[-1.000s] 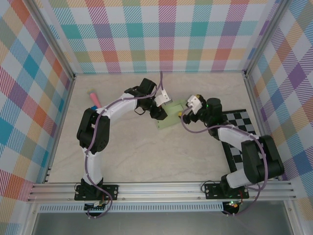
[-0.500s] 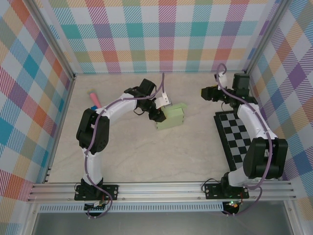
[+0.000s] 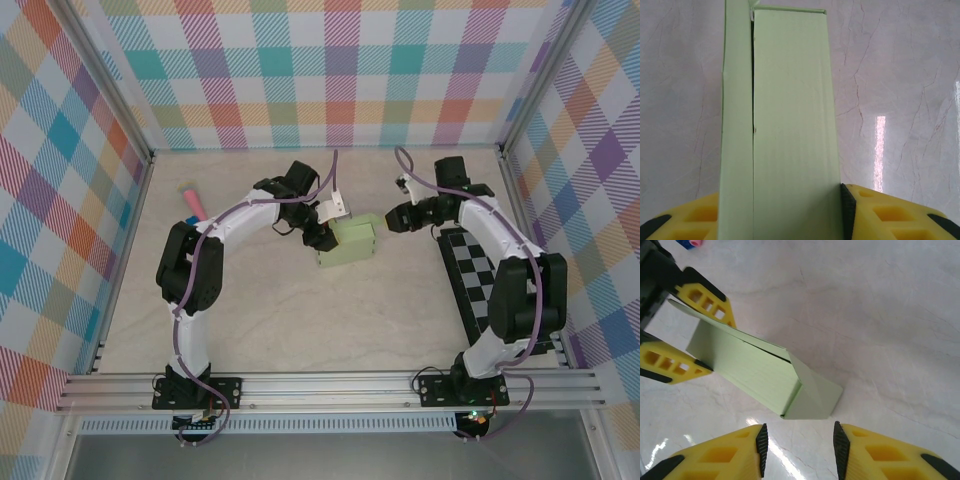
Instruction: Fold the paper box
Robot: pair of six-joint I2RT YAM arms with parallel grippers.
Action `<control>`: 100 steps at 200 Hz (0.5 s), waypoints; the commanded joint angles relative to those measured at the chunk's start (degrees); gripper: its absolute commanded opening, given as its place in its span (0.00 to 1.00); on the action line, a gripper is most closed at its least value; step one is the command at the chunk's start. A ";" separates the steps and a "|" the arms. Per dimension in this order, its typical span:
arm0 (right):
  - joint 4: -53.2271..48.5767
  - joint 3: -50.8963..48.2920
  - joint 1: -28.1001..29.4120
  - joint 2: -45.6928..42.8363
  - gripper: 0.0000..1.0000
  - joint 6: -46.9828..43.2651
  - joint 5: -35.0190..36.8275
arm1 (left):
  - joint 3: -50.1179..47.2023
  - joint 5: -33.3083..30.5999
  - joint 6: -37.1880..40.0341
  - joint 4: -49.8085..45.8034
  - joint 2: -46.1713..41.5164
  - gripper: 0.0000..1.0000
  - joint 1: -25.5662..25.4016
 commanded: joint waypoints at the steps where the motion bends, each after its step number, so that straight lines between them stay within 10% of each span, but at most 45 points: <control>1: -1.12 2.26 2.56 1.65 0.40 -2.43 5.37 | 1.20 0.95 1.16 -3.84 0.50 0.47 -0.48; 67: 2.52 6.12 6.61 5.53 0.39 -2.64 10.20 | 1.47 1.20 1.36 -3.84 0.86 0.47 -0.48; 100: 1.33 7.20 7.20 6.23 0.19 -2.43 7.70 | 1.72 0.59 1.12 -3.63 1.25 0.47 -0.48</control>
